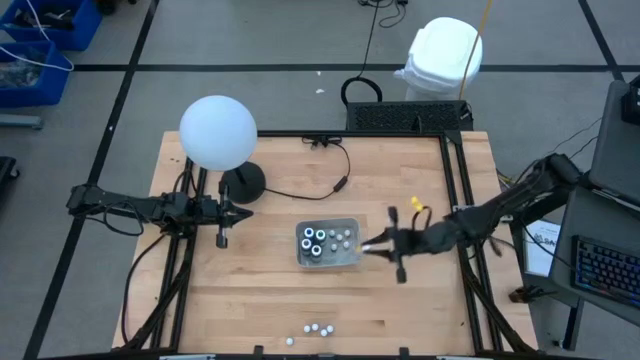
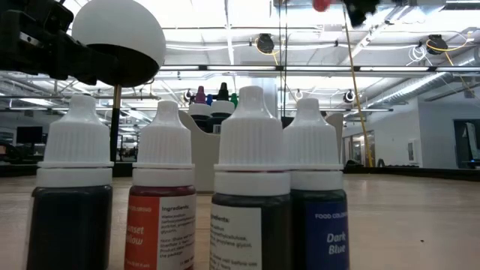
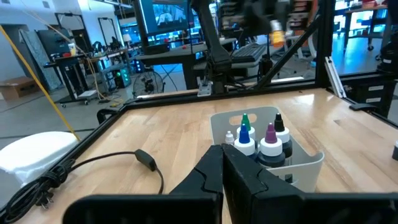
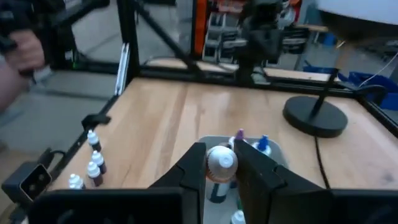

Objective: Pick & Place food coloring
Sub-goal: Put the small orange food coloring bottle into the gray bin

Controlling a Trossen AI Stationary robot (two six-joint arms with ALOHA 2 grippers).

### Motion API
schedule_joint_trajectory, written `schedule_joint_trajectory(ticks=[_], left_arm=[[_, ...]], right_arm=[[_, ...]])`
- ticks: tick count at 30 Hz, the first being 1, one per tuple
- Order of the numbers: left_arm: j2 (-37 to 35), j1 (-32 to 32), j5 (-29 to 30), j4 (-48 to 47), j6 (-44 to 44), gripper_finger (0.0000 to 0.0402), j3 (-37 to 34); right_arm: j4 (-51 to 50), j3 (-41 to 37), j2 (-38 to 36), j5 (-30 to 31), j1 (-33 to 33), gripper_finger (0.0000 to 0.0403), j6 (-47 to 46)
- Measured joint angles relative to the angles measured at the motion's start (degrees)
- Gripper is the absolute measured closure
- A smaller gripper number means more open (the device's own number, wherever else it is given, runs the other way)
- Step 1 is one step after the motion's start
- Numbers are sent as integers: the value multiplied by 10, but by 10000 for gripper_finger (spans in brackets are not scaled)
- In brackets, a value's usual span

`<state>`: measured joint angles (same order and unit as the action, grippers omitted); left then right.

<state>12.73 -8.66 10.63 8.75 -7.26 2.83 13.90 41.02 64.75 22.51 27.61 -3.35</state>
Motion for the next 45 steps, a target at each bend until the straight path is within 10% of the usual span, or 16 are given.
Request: schedule_joint_trajectory(ticks=[10, 24, 45], left_arm=[[0, 0, 0, 0, 0, 394, 0], [0, 0, 0, 0, 3, 394, 0], [0, 0, 30, 3, 0, 394, 0]], right_arm=[[64, -167, -178, -1, -41, 350, -13], [79, -251, -242, -2, -114, 349, -37], [86, -88, 43, -62, -132, 348, -31]])
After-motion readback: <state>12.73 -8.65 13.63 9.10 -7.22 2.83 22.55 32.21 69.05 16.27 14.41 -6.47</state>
